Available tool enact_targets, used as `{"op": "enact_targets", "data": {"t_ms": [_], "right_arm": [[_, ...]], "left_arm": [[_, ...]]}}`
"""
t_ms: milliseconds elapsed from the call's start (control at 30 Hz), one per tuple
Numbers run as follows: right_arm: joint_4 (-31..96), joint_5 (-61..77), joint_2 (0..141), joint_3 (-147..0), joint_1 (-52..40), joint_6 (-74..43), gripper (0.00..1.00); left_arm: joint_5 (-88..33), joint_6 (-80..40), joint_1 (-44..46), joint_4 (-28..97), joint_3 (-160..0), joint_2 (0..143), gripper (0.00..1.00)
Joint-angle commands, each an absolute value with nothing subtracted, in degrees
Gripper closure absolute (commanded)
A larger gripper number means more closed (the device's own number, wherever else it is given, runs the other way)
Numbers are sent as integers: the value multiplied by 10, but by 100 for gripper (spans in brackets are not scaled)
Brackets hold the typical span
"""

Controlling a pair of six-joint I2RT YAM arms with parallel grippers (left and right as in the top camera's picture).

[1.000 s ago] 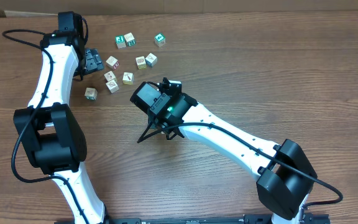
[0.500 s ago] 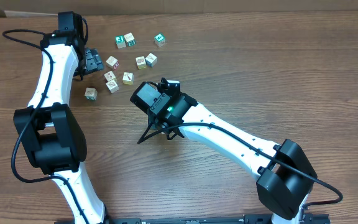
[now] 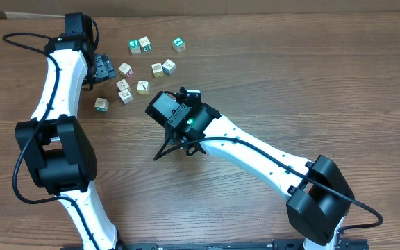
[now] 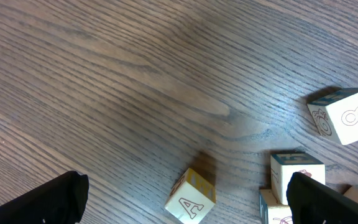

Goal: Form a tower
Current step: 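Lower the 7 block onto the top of the stack and hold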

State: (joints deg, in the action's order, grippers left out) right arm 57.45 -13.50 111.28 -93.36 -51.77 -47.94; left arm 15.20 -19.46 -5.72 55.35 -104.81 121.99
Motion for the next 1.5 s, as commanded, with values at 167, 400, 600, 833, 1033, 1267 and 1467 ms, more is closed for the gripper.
{"op": "enact_targets", "data": {"t_ms": [167, 400, 600, 833, 1033, 1267, 1467], "right_arm": [[571, -132, 1115, -932, -518, -477, 69], [572, -132, 1115, -932, -518, -477, 66], [572, -133, 1115, -932, -518, -477, 61], [573, -132, 1115, -932, -518, -477, 70], [573, -132, 1115, -932, -518, -476, 73], [573, -132, 1115, -934, -518, -445, 74], [572, -133, 1115, -934, -518, -442, 74]], "left_arm": [[150, -188, -55, 554, -1051, 1225, 0], [150, -188, -56, 554, -1051, 1225, 0], [150, -188, -56, 554, -1051, 1225, 1], [150, -188, -56, 554, -1051, 1225, 0], [150, -188, -56, 554, -1051, 1225, 1], [150, -188, -56, 554, -1051, 1225, 1], [150, -188, -56, 554, -1051, 1225, 0]]}}
